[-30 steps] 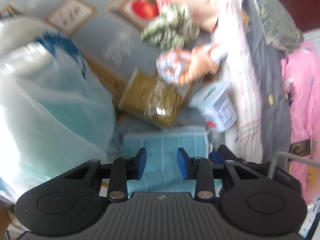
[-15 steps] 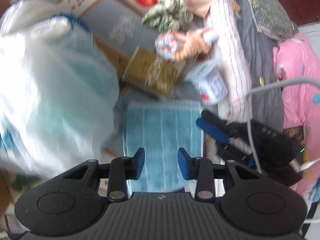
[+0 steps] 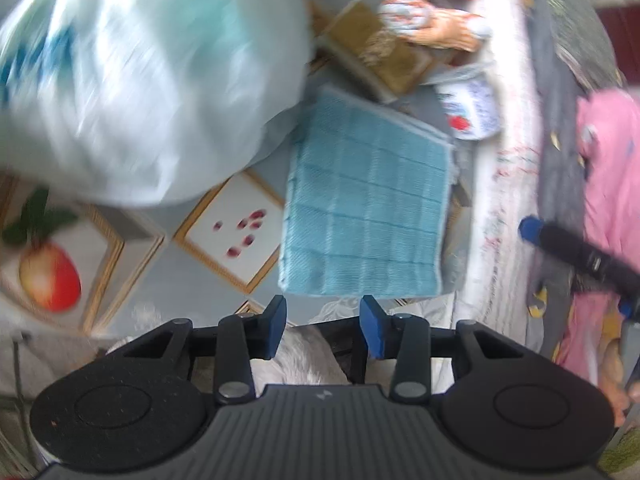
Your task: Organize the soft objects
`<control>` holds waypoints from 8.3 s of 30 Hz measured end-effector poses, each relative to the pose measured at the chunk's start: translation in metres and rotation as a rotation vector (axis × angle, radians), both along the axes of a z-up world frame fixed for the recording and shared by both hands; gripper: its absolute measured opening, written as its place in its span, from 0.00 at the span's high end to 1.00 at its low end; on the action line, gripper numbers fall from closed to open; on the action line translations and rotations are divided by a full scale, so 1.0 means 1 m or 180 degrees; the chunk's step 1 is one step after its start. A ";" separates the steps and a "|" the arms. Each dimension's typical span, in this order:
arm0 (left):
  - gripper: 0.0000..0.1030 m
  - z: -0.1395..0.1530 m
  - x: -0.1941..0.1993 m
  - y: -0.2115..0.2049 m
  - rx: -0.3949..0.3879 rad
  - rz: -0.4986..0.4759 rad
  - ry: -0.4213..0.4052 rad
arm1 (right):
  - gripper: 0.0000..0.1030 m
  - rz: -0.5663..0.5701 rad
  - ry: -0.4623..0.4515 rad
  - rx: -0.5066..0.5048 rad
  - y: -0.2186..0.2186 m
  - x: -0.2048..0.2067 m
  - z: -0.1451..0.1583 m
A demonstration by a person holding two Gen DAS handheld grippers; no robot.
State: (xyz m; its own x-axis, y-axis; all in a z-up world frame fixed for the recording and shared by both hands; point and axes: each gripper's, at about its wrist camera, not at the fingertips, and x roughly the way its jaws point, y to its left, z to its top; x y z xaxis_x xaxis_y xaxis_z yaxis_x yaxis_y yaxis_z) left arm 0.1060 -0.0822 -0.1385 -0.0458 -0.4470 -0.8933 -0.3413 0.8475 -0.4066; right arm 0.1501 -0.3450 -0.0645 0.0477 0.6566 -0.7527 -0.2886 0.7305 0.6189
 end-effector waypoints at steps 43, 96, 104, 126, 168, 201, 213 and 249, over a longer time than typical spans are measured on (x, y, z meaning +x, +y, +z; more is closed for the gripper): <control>0.93 -0.002 0.031 -0.026 -0.0436 0.2080 -0.0547 | 0.87 0.2274 -0.1321 -0.0707 0.063 -0.003 -0.045; 0.85 0.085 0.034 -0.053 0.0287 0.0685 -0.0927 | 0.58 0.1707 -0.1554 -0.0369 0.052 0.007 0.020; 0.85 0.151 0.008 0.025 0.0488 0.0782 -0.1252 | 0.74 0.1742 -0.1804 -0.0066 0.139 -0.014 0.081; 0.85 0.122 0.025 0.346 0.0825 0.0647 -0.1231 | 0.55 0.0907 -0.1584 -0.0317 0.457 -0.017 0.082; 0.29 0.056 0.051 0.334 0.1854 -0.0277 -0.1005 | 0.41 -0.0509 -0.1102 -0.0327 0.357 -0.004 0.051; 0.24 0.125 0.129 0.036 0.0964 -0.0537 -0.1713 | 0.33 -0.0850 -0.1147 -0.0881 0.037 0.047 0.036; 0.47 0.046 0.164 -0.029 0.0070 -0.0308 -0.0771 | 0.34 0.0183 -0.1222 -0.1430 0.026 0.073 -0.014; 0.82 0.021 0.183 -0.134 0.0146 -0.0907 -0.0847 | 0.82 -0.1028 -0.0119 -0.1135 -0.036 0.038 -0.064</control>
State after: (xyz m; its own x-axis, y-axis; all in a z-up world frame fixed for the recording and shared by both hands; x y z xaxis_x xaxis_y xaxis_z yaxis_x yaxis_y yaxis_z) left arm 0.2893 -0.2162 -0.1171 0.0736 -0.4093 -0.9094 0.0225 0.9123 -0.4088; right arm 0.1883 -0.3807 -0.1286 0.2381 0.3051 -0.9221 -0.0293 0.9512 0.3071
